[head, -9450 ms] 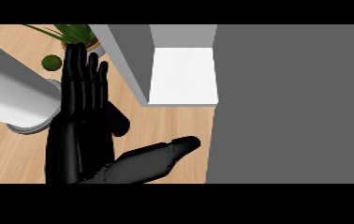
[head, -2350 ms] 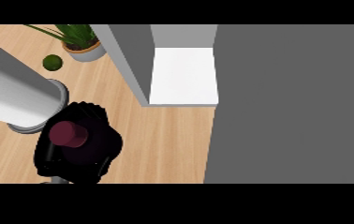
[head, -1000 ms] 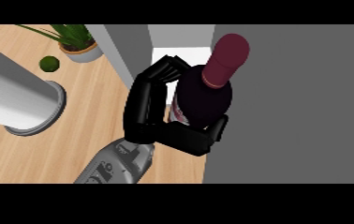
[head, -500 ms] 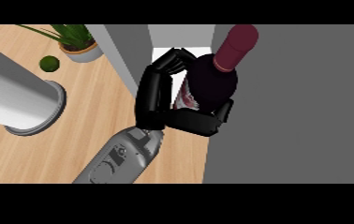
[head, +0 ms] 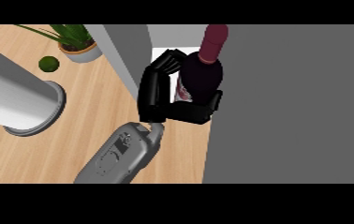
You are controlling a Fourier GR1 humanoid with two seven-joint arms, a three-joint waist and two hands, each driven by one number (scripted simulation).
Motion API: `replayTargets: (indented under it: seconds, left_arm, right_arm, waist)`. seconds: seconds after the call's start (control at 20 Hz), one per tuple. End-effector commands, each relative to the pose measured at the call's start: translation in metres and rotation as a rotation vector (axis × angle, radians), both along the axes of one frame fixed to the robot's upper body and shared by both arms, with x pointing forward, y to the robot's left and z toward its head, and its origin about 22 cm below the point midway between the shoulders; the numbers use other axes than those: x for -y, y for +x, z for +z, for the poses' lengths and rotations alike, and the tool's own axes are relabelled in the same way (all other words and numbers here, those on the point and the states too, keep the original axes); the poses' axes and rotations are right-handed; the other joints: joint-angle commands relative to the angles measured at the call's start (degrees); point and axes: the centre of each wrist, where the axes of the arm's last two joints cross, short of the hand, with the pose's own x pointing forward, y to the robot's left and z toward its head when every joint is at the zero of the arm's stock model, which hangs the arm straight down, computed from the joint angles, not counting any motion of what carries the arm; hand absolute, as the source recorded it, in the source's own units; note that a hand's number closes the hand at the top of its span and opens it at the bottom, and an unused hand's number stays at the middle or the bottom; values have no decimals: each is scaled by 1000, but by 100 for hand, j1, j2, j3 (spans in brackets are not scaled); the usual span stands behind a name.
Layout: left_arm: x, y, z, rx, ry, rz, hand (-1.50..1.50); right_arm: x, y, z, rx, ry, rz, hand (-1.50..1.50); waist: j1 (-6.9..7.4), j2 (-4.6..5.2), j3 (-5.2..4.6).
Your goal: Pick up the wine, place it into the cabinet and close the cabinet
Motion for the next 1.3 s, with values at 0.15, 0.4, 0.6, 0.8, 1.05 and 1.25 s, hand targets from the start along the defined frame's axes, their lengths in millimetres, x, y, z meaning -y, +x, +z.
replayTargets:
  seconds: [0.15,0.4,0.6,0.8,1.05,1.25]
  left_arm:
    - [-19,-1,-24,4,55,16,150]
    - [3,7,-51,12,131,43,150]
    - [-12,4,-67,26,157,88,150]
    - [-13,23,-58,36,131,123,150]
    - [-27,36,-72,20,92,142,150]
    - [-45,46,-72,-4,97,149,150]
  right_arm:
    - [2,-36,6,47,43,22,-150]
    - [0,-21,8,52,41,25,-150]
    - [1,-4,7,34,30,16,-150]
    - [5,-33,10,42,25,49,-150]
    - [0,-33,11,53,45,28,-150]
    - [-4,-10,7,37,51,32,-150]
  waist:
    - [48,-19,3]
    - [1,0,1]
    - [59,-4,1]
    - [1,-5,2]
    - [-7,2,-2]
    - [54,1,-1]
